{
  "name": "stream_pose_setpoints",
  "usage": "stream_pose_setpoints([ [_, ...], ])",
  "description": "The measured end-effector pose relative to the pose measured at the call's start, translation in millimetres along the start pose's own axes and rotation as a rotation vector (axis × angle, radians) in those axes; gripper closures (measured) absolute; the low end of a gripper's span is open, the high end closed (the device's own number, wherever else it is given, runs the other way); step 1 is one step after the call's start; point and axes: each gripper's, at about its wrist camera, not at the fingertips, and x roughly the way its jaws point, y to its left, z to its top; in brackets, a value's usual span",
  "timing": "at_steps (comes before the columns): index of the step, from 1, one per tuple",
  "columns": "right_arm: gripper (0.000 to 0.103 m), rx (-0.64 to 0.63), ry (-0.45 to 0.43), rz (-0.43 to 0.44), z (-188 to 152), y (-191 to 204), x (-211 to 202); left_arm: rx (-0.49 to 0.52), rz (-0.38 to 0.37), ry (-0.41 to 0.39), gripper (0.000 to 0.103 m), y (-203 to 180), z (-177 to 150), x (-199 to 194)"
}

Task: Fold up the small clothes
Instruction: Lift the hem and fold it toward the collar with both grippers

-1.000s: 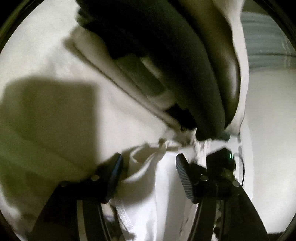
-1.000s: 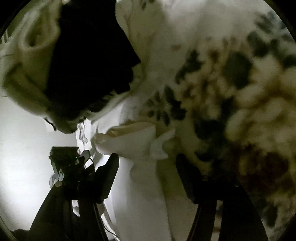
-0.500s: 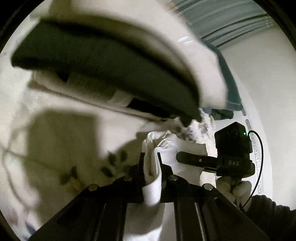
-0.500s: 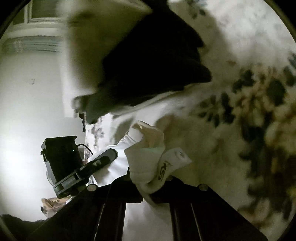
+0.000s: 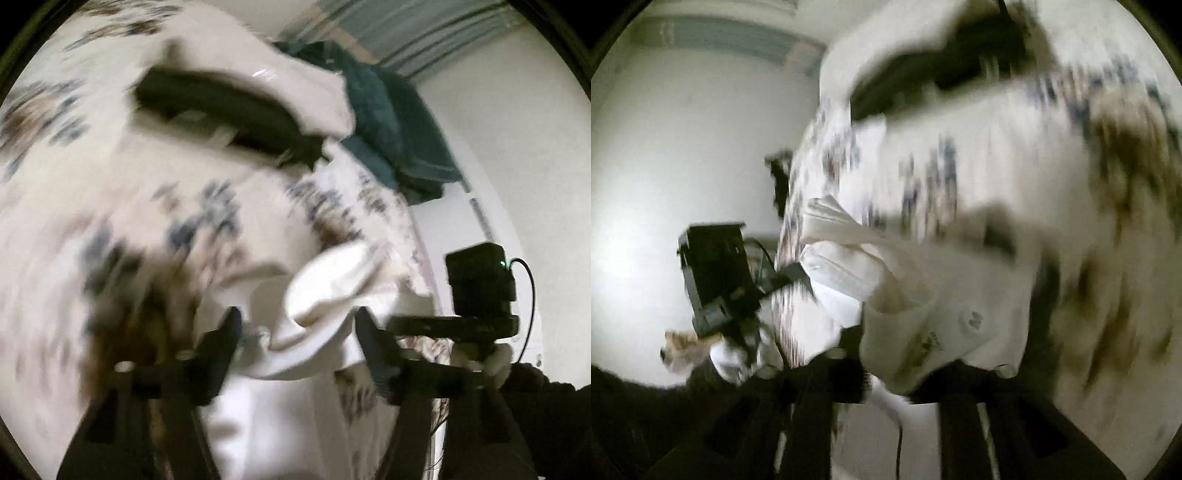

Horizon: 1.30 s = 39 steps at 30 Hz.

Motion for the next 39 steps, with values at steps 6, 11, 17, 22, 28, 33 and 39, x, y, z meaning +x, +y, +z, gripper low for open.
stream_pose_setpoints([
  [6, 0.041, 0.059, 0.146, 0.025, -86, -10, 7, -0.209, 0.121, 0.049, 0.04, 35, -86, -35],
  [11, 0.041, 0.244, 0.004, -0.004, -97, -34, -8, -0.273, 0.157, 0.019, 0.04, 42, -88, -26],
  [17, 0.044, 0.359, -0.072, -0.275, -71, -55, 26, -0.244, 0.269, 0.117, 0.042, 39, -67, 43],
  [22, 0.072, 0.38, -0.019, -0.27, -82, -59, 40, -0.204, 0.287, 0.149, 0.09, 39, -82, 60],
  [28, 0.09, 0.395, -0.043, -0.297, -94, -58, 26, -0.223, 0.246, 0.082, 0.094, 48, -88, 29],
  [33, 0.081, 0.409, 0.032, -0.338, -99, -68, 24, -0.28, 0.202, 0.118, 0.089, 66, -97, 13],
  [39, 0.062, 0.399, 0.062, -0.351, -107, -65, 15, -0.322, 0.186, 0.088, 0.068, 59, -103, -5],
])
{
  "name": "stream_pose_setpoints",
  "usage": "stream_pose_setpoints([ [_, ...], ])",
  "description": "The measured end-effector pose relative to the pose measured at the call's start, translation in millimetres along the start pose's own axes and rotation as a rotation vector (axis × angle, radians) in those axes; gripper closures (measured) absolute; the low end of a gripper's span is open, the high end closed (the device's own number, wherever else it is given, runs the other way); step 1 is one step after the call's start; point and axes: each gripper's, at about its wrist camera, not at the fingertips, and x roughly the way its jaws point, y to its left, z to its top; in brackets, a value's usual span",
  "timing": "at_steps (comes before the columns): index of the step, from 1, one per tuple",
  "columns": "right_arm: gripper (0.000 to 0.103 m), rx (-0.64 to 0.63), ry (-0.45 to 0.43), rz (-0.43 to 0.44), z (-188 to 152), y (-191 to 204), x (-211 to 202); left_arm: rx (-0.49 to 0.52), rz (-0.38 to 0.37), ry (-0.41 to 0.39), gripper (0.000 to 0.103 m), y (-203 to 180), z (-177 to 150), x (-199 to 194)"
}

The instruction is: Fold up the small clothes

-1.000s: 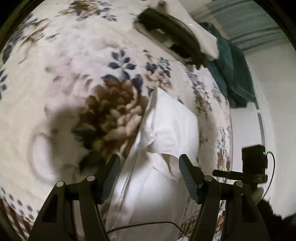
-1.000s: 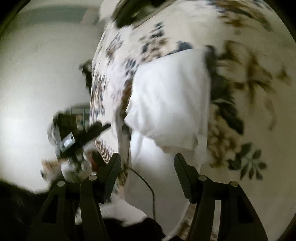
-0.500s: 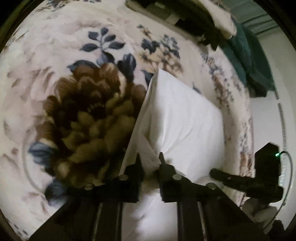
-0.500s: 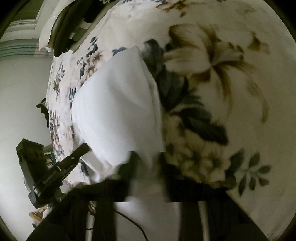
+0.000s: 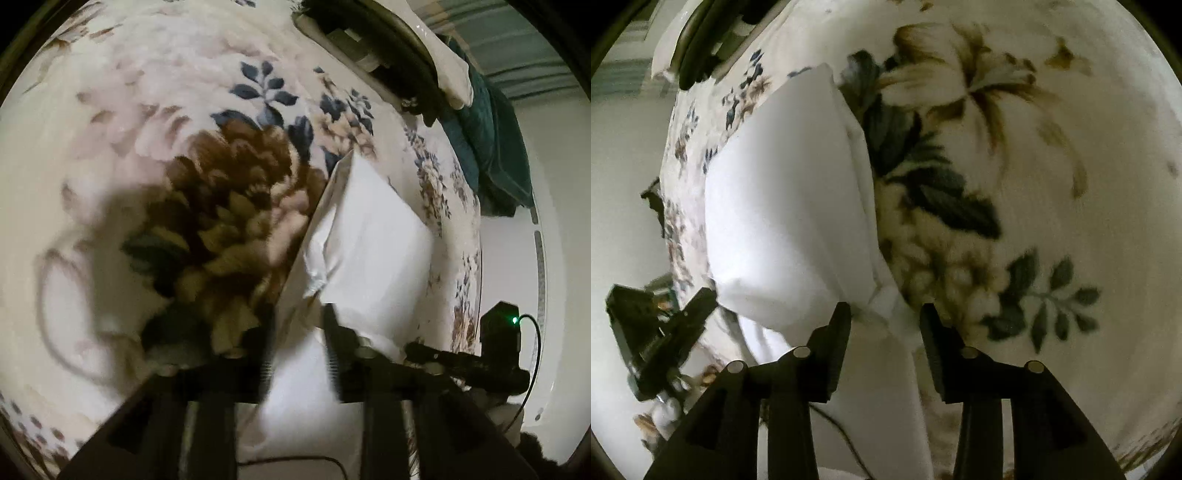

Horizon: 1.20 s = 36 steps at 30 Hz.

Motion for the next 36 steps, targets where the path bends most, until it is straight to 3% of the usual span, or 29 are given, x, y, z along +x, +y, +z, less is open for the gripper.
stream_pose_setpoints([
  [3, 0.062, 0.054, -0.056, 0.103, -4, -6, -11, -0.032, -0.088, -0.052, 0.046, -12, -1, -3],
  [6, 0.059, 0.076, -0.082, 0.153, -4, -5, -6, -0.052, -0.094, -0.047, 0.044, -20, 0, 11],
  [10, 0.057, 0.023, -0.03, 0.031, -8, -1, 20, 0.055, 0.145, 0.013, 0.044, -26, -12, 44],
  [13, 0.057, -0.012, -0.04, 0.007, -16, 4, 19, 0.118, 0.194, 0.028, 0.044, -24, -27, 46],
  [18, 0.057, 0.039, -0.045, 0.073, -33, -3, -10, 0.104, 0.1, 0.021, 0.044, -21, -45, 0],
  [24, 0.052, 0.106, 0.053, 0.11, -86, -32, -31, 0.015, 0.04, 0.049, 0.044, 6, -81, -61],
  [31, 0.052, 0.237, 0.204, 0.119, -169, -81, -3, -0.074, 0.081, 0.234, 0.044, 59, -156, -40],
  [36, 0.052, 0.253, 0.299, 0.126, -203, -93, 37, -0.131, 0.026, 0.3, 0.044, 82, -191, -9],
])
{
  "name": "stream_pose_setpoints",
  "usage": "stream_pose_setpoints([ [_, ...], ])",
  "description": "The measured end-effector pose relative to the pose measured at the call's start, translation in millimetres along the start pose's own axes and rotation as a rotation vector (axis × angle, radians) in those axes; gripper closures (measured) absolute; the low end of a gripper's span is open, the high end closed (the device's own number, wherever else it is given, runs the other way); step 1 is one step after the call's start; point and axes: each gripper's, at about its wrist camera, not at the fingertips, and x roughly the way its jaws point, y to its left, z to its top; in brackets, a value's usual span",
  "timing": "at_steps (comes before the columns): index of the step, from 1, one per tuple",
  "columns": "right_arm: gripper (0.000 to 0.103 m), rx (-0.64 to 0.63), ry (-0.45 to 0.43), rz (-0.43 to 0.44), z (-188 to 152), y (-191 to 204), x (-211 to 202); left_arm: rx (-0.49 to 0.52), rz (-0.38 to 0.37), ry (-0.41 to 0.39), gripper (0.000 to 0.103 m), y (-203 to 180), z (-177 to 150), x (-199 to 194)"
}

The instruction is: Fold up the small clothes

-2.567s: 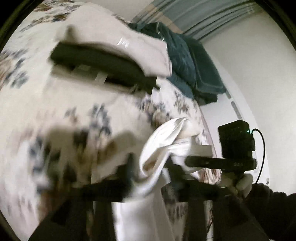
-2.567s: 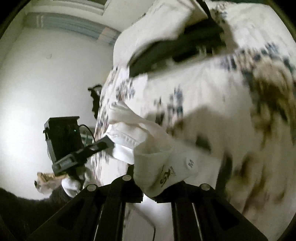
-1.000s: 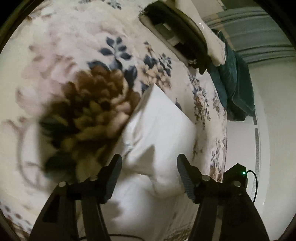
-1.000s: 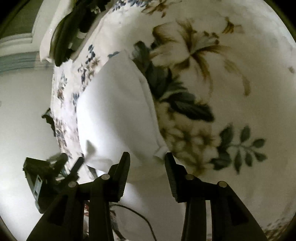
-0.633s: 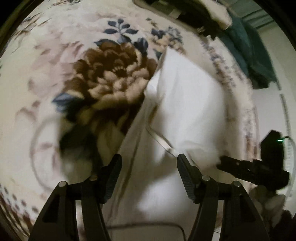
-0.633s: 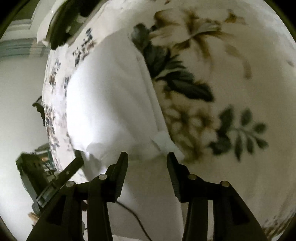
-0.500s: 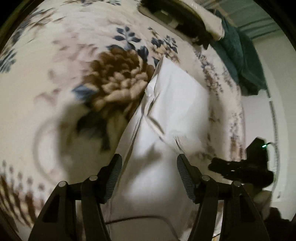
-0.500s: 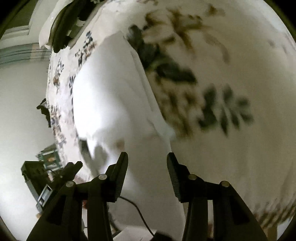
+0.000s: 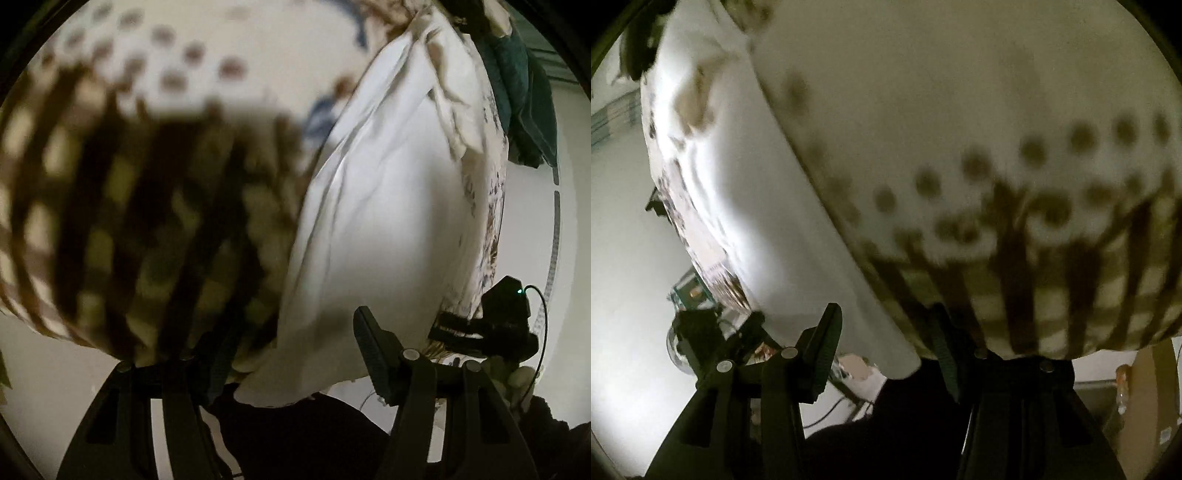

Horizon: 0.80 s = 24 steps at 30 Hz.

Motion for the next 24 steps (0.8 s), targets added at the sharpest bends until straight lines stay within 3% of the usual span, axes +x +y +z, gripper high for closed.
stream_pose_setpoints([
  [4, 0.052, -0.008, 0.048, 0.027, -10, 0, 30, -0.005, -0.038, -0.01, 0.043, 2, -3, 11],
  [9, 0.052, 0.009, 0.042, 0.088, -19, 2, 52, 0.017, -0.057, -0.052, 0.046, -3, -8, 12],
  [11, 0.067, 0.001, 0.021, 0.097, -26, 6, 52, 0.03, -0.042, -0.076, 0.078, -6, -13, 7],
  [12, 0.087, -0.018, 0.021, 0.101, -30, 11, 52, 0.035, -0.034, -0.076, 0.094, -8, -15, 6],
  [15, 0.094, -0.036, 0.011, 0.121, -37, 26, 51, 0.029, -0.027, -0.105, 0.097, -11, -21, -6],
  [19, 0.095, -0.086, -0.002, 0.151, -49, 50, 36, 0.008, -0.04, -0.133, 0.097, -27, -26, -25],
  [24, 0.095, -0.123, -0.06, 0.249, -48, 82, -9, -0.011, -0.145, -0.209, 0.097, -57, -18, -64],
])
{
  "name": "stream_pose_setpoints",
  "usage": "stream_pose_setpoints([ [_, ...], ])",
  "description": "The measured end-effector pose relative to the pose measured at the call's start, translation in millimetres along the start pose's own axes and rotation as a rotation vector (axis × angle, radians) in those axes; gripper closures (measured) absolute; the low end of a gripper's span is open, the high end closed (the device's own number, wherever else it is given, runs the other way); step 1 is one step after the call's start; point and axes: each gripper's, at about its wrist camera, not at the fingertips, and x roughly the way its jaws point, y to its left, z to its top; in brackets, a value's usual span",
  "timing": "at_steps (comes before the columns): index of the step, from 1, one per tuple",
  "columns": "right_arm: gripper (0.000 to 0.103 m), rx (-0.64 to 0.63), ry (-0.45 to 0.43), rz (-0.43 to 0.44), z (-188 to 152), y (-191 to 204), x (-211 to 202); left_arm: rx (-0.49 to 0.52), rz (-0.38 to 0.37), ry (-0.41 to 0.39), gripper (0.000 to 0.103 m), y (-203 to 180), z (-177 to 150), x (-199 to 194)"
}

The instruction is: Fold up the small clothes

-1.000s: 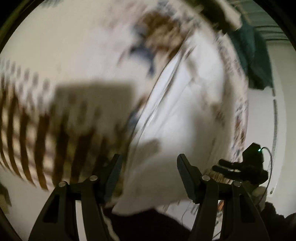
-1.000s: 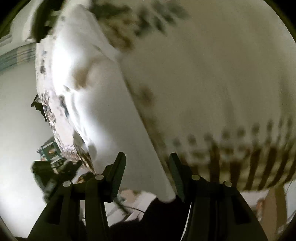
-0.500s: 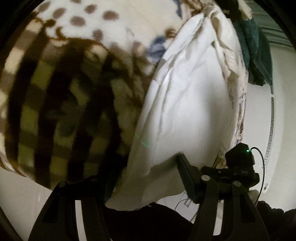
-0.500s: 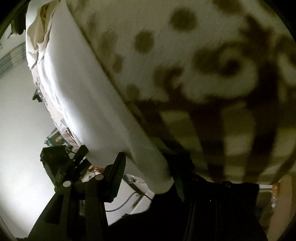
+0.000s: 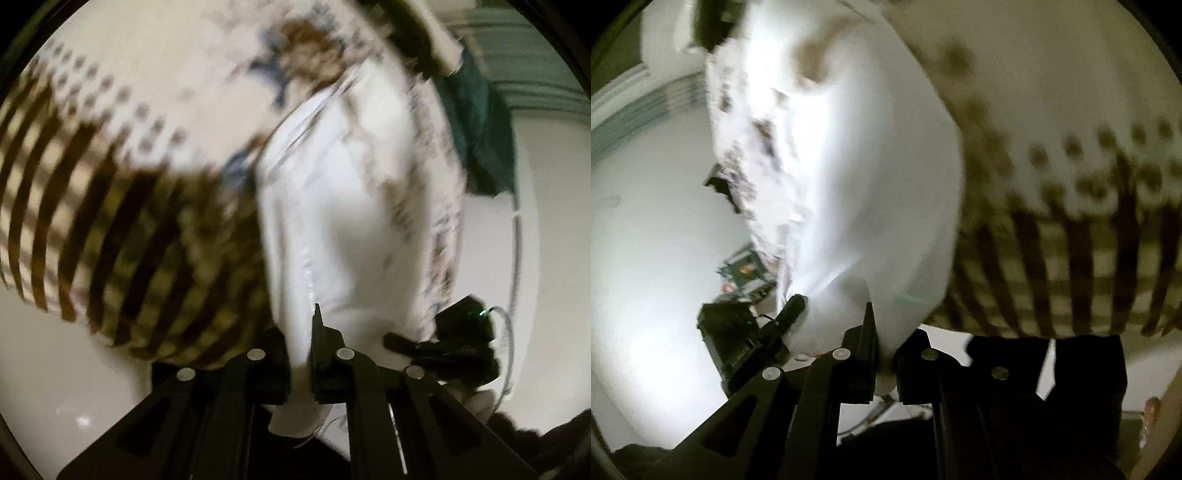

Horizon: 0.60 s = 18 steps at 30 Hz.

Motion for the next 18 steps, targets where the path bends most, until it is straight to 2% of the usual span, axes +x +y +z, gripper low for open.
stream_pose_setpoints([
  [2, 0.095, -0.017, -0.033, 0.025, 13, 17, -15, -0.008, -0.06, -0.051, 0.097, -16, 18, -9],
  [4, 0.095, -0.028, -0.079, 0.074, 36, 39, -32, -0.01, -0.131, -0.102, 0.097, -36, 46, -11],
  [6, 0.095, -0.047, -0.129, 0.102, 69, 57, -50, 0.017, -0.162, -0.15, 0.097, -55, 77, -5],
  [9, 0.095, -0.076, -0.214, 0.112, 124, 85, -70, 0.042, -0.208, -0.195, 0.097, -80, 134, 13],
  [12, 0.095, -0.064, -0.27, 0.131, 179, 105, -79, 0.025, -0.246, -0.187, 0.095, -85, 195, 32],
  [14, 0.094, -0.024, -0.302, 0.156, 224, 115, -86, -0.005, -0.255, -0.181, 0.085, -88, 224, 44],
  [15, 0.088, -0.017, -0.298, 0.174, 241, 114, -88, -0.015, -0.261, -0.183, 0.067, -89, 238, 49],
  [16, 0.078, -0.005, -0.291, 0.184, 257, 114, -90, -0.015, -0.275, -0.194, 0.04, -93, 252, 52],
  [17, 0.073, 0.006, -0.299, 0.18, 267, 117, -90, -0.019, -0.272, -0.209, 0.032, -92, 261, 52],
  [18, 0.064, 0.003, -0.329, 0.176, 277, 114, -101, -0.026, -0.272, -0.236, 0.03, -91, 270, 50],
])
